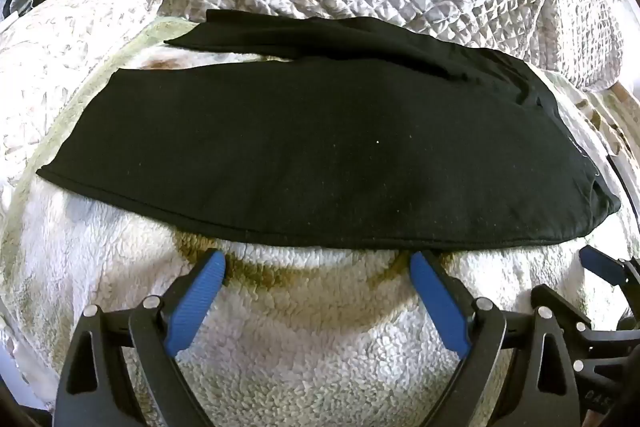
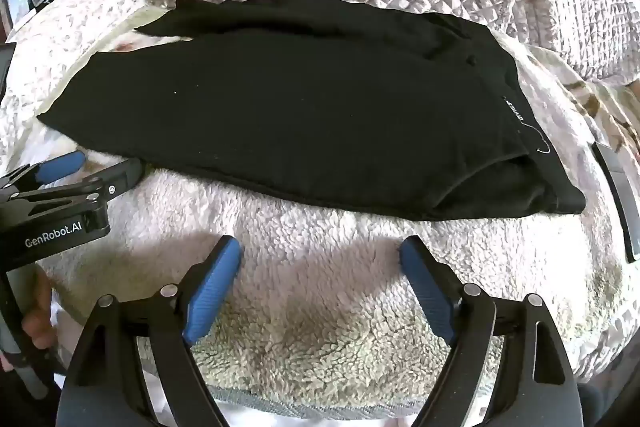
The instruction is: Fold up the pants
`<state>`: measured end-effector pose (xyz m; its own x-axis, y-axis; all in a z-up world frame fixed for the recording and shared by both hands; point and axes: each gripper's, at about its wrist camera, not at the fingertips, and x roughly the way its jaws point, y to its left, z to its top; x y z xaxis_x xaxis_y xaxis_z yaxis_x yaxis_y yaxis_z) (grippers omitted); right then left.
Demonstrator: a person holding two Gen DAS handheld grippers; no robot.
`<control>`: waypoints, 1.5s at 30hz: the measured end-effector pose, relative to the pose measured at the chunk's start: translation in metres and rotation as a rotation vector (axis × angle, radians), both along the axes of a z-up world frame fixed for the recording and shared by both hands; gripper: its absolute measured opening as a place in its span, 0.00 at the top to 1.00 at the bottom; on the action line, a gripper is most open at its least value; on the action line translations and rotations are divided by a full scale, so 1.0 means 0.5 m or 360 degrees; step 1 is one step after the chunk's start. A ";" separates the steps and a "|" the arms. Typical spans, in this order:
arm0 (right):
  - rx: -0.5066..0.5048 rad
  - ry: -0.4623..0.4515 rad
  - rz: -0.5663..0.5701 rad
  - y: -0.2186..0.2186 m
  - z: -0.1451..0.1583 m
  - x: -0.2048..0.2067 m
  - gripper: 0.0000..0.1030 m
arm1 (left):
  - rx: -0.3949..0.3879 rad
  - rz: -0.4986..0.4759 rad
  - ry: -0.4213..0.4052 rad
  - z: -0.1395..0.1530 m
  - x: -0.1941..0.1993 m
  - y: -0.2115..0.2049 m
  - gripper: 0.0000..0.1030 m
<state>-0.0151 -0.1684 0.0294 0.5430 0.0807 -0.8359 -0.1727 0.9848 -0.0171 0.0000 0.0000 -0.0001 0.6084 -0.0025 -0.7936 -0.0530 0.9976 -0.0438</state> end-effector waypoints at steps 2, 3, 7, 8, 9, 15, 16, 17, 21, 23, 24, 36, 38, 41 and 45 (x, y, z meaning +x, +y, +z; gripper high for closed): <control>0.0012 0.0002 -0.0008 -0.002 -0.001 0.000 0.20 | -0.0006 0.0003 -0.0003 0.000 0.000 0.001 0.08; 0.0012 -0.0002 -0.0013 -0.003 -0.001 0.000 0.20 | 0.0001 -0.0001 -0.0001 0.000 0.000 0.000 0.08; 0.0000 -0.0015 -0.0020 0.003 0.000 0.004 0.19 | 0.0007 -0.0005 -0.0009 0.001 -0.001 0.000 0.08; -0.0001 -0.0023 -0.0018 0.001 -0.001 0.003 0.19 | 0.0008 -0.0005 -0.0012 0.001 -0.002 0.000 0.08; -0.0001 -0.0034 -0.0009 0.001 0.000 -0.002 0.19 | 0.0009 -0.0006 -0.0014 0.001 -0.002 0.000 0.08; -0.0001 -0.0026 -0.0007 0.004 -0.001 0.000 0.19 | 0.0011 -0.0005 -0.0015 0.000 -0.005 -0.001 0.08; 0.0000 -0.0026 -0.0009 0.003 0.000 0.001 0.19 | 0.0011 -0.0004 -0.0016 0.002 -0.006 0.001 0.08; 0.0000 -0.0026 -0.0009 0.004 0.000 0.002 0.19 | 0.0012 -0.0003 -0.0017 0.002 -0.006 0.000 0.08; 0.0002 -0.0032 -0.0005 0.002 -0.002 -0.001 0.19 | 0.0012 -0.0005 -0.0020 0.002 -0.007 0.000 0.07; 0.0001 -0.0032 -0.0006 0.004 -0.003 -0.001 0.19 | 0.0014 -0.0005 -0.0017 0.003 -0.007 0.000 0.08; -0.0002 -0.0033 -0.0005 0.003 -0.003 -0.002 0.19 | 0.0012 -0.0006 -0.0018 0.002 -0.008 0.001 0.08; 0.0001 -0.0035 -0.0006 0.000 -0.003 0.000 0.18 | 0.0015 -0.0007 -0.0021 0.000 -0.005 -0.005 0.07; 0.0000 -0.0036 -0.0006 0.000 -0.003 0.000 0.18 | 0.0016 -0.0007 -0.0021 0.000 -0.004 -0.004 0.08; 0.0000 -0.0035 -0.0005 -0.001 -0.002 0.000 0.18 | 0.0017 -0.0006 -0.0021 0.000 -0.005 -0.006 0.08; -0.0001 -0.0036 -0.0006 0.000 -0.002 -0.001 0.18 | 0.0017 -0.0006 -0.0021 0.000 -0.005 -0.006 0.07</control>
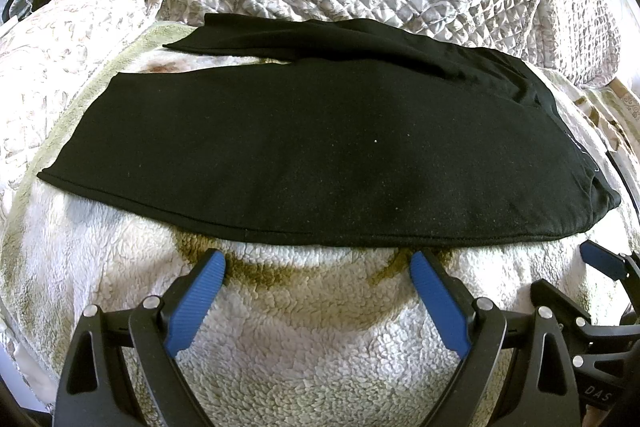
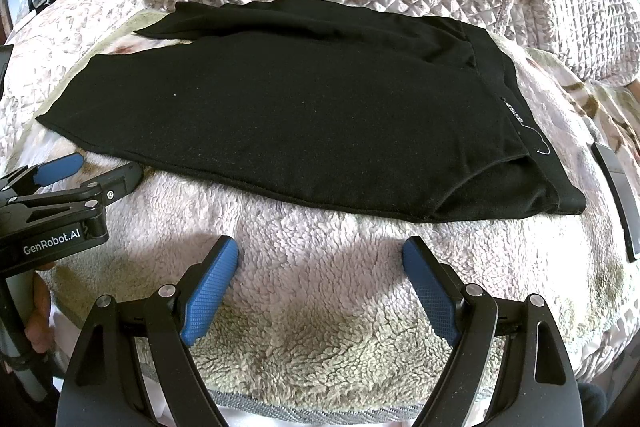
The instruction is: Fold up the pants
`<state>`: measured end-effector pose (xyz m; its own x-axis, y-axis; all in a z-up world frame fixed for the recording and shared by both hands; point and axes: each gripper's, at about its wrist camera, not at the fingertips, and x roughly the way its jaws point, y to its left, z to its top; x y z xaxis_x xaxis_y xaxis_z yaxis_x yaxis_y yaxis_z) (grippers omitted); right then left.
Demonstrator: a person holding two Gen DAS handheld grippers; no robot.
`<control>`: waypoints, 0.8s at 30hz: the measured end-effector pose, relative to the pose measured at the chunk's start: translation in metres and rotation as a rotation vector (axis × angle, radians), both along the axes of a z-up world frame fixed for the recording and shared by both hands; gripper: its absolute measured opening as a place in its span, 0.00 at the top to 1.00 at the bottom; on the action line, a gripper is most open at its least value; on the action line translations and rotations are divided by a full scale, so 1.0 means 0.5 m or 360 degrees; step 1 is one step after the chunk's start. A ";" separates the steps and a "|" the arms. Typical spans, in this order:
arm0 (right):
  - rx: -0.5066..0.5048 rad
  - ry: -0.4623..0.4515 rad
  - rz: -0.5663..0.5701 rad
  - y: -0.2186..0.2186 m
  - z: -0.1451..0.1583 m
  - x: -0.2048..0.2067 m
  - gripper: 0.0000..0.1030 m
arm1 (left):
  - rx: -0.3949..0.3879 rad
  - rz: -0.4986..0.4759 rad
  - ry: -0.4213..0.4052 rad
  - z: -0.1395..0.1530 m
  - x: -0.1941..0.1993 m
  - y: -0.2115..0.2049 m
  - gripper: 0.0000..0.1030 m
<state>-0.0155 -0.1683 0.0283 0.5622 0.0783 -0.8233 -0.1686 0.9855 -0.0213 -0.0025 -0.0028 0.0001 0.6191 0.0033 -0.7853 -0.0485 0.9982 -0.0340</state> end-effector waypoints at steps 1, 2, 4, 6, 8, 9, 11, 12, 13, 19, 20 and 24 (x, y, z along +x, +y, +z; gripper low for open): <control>0.0000 0.0000 0.0000 0.000 0.000 0.000 0.18 | 0.0000 0.0000 0.0000 0.000 0.000 0.001 0.07; -0.0001 0.0000 0.0000 0.000 0.000 0.000 0.18 | 0.0000 0.0000 0.0000 0.000 0.000 0.001 0.07; -0.0001 -0.0002 -0.0001 -0.001 0.001 0.001 0.18 | 0.0000 0.0000 0.0000 0.000 0.000 0.001 0.07; -0.0002 -0.0003 -0.0002 -0.002 0.001 0.002 0.18 | 0.0000 0.0000 0.0000 0.000 0.000 0.001 0.07; -0.0001 -0.0002 -0.0002 -0.002 0.001 0.002 0.18 | 0.0000 0.0000 0.0000 0.000 0.000 0.000 0.07; -0.0001 -0.0004 -0.0002 -0.001 0.001 0.001 0.18 | 0.0000 0.0000 0.0000 0.000 0.000 0.001 0.07; -0.0002 -0.0004 -0.0002 -0.001 0.001 0.001 0.18 | 0.0000 0.0000 0.0000 0.000 0.000 0.001 0.07; -0.0002 -0.0004 -0.0002 0.000 0.000 0.000 0.18 | 0.0001 0.0000 0.0000 0.000 0.000 0.001 0.07; -0.0002 -0.0004 -0.0002 0.000 0.000 0.000 0.18 | 0.0000 0.0000 0.0000 0.000 0.000 0.000 0.07; -0.0003 -0.0005 -0.0002 0.001 0.000 0.000 0.18 | 0.0001 0.0000 0.0000 0.000 0.000 0.001 0.07; -0.0003 -0.0005 -0.0002 0.000 0.000 0.001 0.18 | 0.0001 0.0000 -0.0001 0.000 0.000 0.001 0.07; -0.0003 -0.0005 -0.0002 0.001 0.000 0.000 0.18 | 0.0001 0.0000 0.0000 0.000 0.000 0.000 0.07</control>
